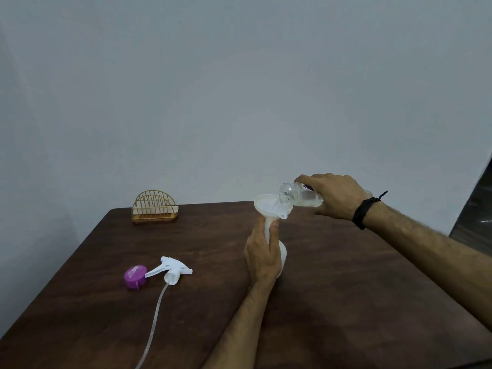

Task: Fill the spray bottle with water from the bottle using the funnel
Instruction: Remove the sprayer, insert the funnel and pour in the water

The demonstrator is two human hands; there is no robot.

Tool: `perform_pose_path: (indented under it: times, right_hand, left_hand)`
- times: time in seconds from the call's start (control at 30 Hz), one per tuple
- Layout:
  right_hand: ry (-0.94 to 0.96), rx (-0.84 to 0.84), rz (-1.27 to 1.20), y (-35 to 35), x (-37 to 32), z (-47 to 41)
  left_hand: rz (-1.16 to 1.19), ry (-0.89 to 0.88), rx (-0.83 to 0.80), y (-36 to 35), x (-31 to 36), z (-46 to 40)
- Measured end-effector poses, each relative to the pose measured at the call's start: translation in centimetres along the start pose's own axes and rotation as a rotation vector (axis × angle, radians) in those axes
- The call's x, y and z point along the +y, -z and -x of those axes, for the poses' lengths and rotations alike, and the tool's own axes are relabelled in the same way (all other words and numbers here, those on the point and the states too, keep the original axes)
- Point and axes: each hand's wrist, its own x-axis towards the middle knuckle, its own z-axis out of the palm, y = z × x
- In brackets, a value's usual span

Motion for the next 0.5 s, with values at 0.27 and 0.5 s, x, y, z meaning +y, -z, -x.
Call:
perform_pose_path:
  times: [0.27,0.5]
  right_hand:
    - [0.007,0.005,0.004,0.16,0.09,0.08]
    - [0.007,0.005,0.014,0.26,0.14,0.04]
  left_hand:
    - [0.005,0.012,-0.010,-0.10,0.05,-0.07]
    - [-0.011,0.015,-0.010,-0.07,0.13,-0.06]
